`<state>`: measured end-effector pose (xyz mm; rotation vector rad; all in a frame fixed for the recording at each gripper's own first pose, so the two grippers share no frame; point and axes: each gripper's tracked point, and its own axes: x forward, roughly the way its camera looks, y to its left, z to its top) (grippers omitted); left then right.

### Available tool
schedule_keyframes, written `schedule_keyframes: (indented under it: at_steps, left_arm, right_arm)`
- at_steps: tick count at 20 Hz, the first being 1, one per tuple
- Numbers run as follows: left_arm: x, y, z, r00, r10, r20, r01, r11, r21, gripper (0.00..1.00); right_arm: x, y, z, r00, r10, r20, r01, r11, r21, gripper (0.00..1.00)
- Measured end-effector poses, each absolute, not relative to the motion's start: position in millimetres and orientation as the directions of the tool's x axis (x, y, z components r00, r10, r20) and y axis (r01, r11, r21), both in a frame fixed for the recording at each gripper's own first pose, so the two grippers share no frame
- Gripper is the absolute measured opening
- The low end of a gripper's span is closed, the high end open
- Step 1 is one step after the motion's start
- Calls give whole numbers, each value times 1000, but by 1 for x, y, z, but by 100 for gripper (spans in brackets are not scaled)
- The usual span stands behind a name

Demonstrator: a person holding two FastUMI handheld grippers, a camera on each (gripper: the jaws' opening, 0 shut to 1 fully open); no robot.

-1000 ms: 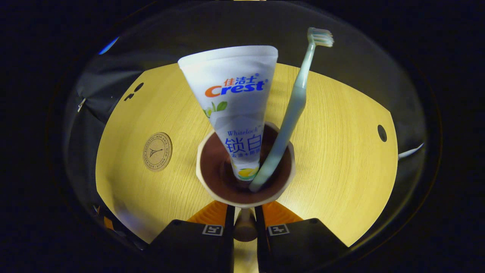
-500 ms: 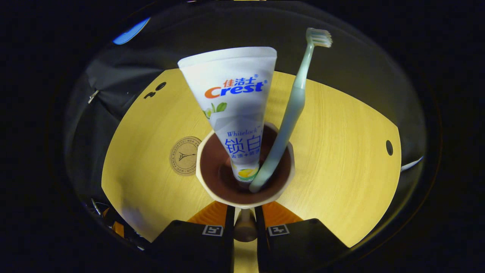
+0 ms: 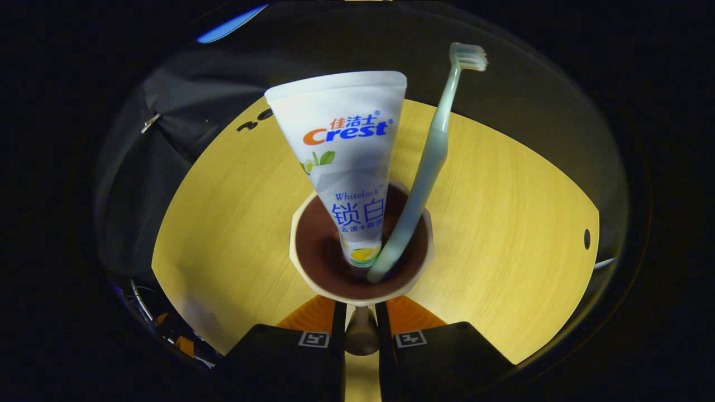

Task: Put the toothbrush and toothpaste on the desktop into the cup, then pick up the cup and place it on the coaster on the desktop.

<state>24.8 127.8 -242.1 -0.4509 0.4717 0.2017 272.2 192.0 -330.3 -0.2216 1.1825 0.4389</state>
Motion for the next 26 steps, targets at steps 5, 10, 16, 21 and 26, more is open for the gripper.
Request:
schedule_keyframes:
  at_steps: [5, 10, 16, 21, 26]
  left_arm:
    - [14, 129, -248, 867, 89, -491, -301, 877, -374, 98]
    - [4, 132, -254, 861, 93, -501, -317, 867, -385, 98]
    - [-4, 134, -258, 858, 94, -504, -325, 860, -394, 98]
    - [-13, 136, -259, 858, 99, -504, -333, 854, -399, 98]
    - [-22, 135, -256, 862, 97, -498, -330, 853, -405, 98]
  right_arm:
    - [268, 218, -334, 289, 218, -932, -465, 883, 63, 28]
    - [268, 224, -333, 293, 194, -936, -472, 881, 35, 28]
    - [264, 224, -328, 307, 169, -937, -477, 879, 2, 27]
    - [259, 230, -329, 294, 173, -940, -483, 875, 10, 29]
    - [253, 241, -317, 303, 207, -930, -483, 875, 37, 51]
